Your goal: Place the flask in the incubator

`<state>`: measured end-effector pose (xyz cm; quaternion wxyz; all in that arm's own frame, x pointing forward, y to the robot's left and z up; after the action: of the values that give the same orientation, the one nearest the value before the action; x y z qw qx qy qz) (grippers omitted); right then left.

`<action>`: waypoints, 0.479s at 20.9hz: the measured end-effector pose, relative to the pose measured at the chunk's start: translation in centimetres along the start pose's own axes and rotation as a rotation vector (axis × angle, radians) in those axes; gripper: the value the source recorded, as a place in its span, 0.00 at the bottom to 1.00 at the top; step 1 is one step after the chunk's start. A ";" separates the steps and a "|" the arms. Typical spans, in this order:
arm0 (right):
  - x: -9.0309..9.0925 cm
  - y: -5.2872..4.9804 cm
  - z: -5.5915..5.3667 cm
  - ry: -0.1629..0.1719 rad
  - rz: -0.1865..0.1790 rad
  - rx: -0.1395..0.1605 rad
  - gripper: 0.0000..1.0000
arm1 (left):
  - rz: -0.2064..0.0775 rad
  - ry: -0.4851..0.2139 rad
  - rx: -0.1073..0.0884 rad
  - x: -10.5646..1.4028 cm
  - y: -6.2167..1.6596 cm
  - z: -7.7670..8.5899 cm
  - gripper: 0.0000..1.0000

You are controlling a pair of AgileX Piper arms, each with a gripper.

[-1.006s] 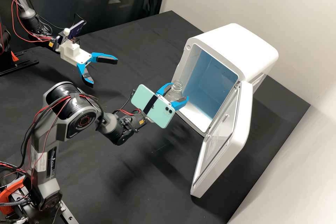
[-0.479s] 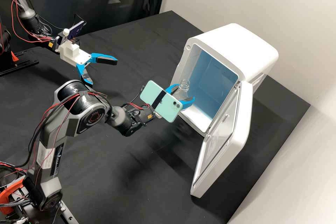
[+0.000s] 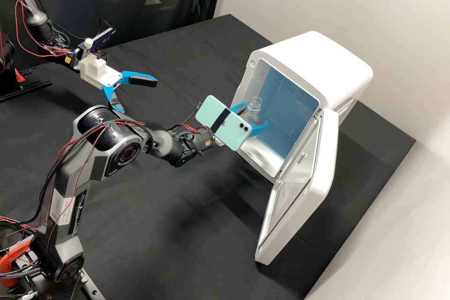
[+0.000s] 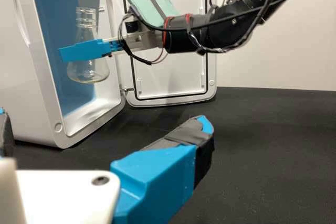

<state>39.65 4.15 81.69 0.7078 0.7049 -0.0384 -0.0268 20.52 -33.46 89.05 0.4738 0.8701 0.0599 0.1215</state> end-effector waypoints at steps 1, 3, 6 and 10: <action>0.3 0.1 -0.3 -0.003 -0.001 0.002 0.00 | 0.000 0.000 0.000 0.0 0.00 0.0 1.00; 0.6 0.2 -0.8 -0.008 0.000 -0.007 0.00 | 0.000 0.000 0.000 0.0 0.00 0.0 1.00; 1.2 0.4 -1.1 -0.011 0.021 -0.007 0.00 | 0.000 0.000 0.000 0.0 0.00 0.0 1.00; 2.1 -0.2 -0.9 -0.024 0.010 -0.024 0.00 | 0.000 0.000 0.000 0.0 0.00 0.0 1.00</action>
<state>41.81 4.82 81.56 0.7156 0.6959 -0.0502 -0.0325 20.52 -33.46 89.05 0.4738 0.8701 0.0599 0.1215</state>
